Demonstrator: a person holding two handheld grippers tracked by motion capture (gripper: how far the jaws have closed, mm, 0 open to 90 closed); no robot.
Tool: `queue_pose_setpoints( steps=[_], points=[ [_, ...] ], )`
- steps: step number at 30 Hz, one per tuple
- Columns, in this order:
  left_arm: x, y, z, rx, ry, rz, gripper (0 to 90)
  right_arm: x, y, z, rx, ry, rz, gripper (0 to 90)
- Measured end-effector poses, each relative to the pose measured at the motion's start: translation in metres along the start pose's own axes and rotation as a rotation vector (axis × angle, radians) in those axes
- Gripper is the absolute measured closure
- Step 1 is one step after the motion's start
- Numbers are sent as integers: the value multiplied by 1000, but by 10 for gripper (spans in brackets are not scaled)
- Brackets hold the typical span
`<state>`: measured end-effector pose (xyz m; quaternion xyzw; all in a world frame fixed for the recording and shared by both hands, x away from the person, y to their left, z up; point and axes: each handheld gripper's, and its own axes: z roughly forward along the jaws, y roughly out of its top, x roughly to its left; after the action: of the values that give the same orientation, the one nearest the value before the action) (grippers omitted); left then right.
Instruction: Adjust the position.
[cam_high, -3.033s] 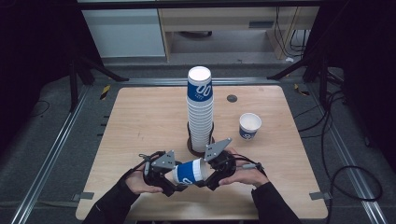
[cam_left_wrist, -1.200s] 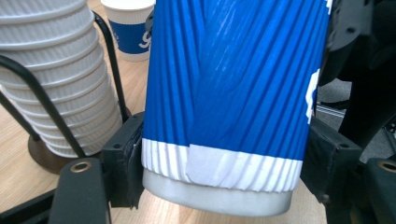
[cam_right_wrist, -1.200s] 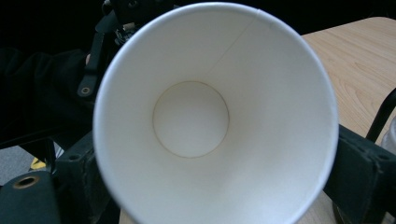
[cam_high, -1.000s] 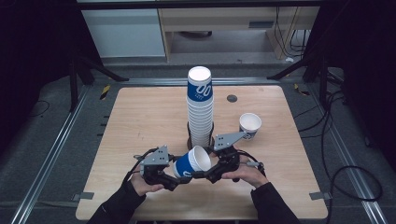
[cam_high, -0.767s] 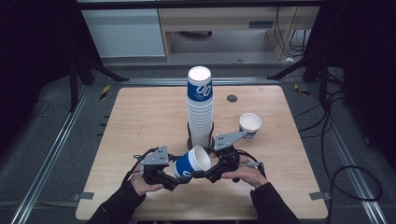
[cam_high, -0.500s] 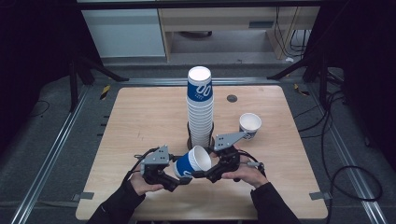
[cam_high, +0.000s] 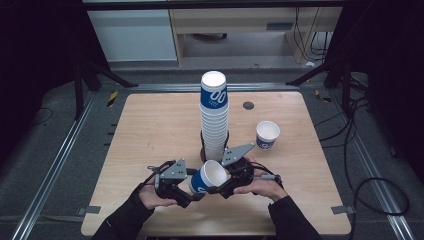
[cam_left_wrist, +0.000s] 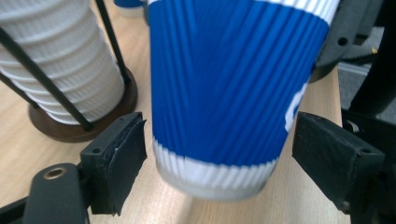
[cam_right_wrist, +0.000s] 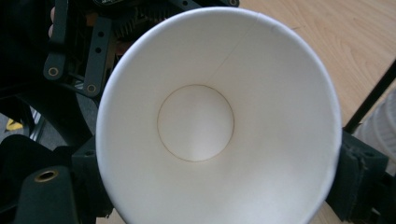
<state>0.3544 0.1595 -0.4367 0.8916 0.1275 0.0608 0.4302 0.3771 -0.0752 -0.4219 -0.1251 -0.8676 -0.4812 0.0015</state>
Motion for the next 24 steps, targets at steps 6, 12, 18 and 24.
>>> queue_pose_setpoints(
  steps=[6, 12, 18, 24],
  points=[
    [-1, -1, 3, 23, -3, 10, 219, 3, 2, 3, 2, 20, -9, 156],
    [-1, -1, 2, 35, -18, 13, 275, 4, 2, 3, -6, 31, -9, 153],
    [-2, -1, 0, 4, -22, 11, 280, 3, 3, 2, -38, 22, 0, 91],
    [3, -2, -7, -65, -19, -23, 281, 0, 4, -5, -110, 23, 36, 76]
  ],
)
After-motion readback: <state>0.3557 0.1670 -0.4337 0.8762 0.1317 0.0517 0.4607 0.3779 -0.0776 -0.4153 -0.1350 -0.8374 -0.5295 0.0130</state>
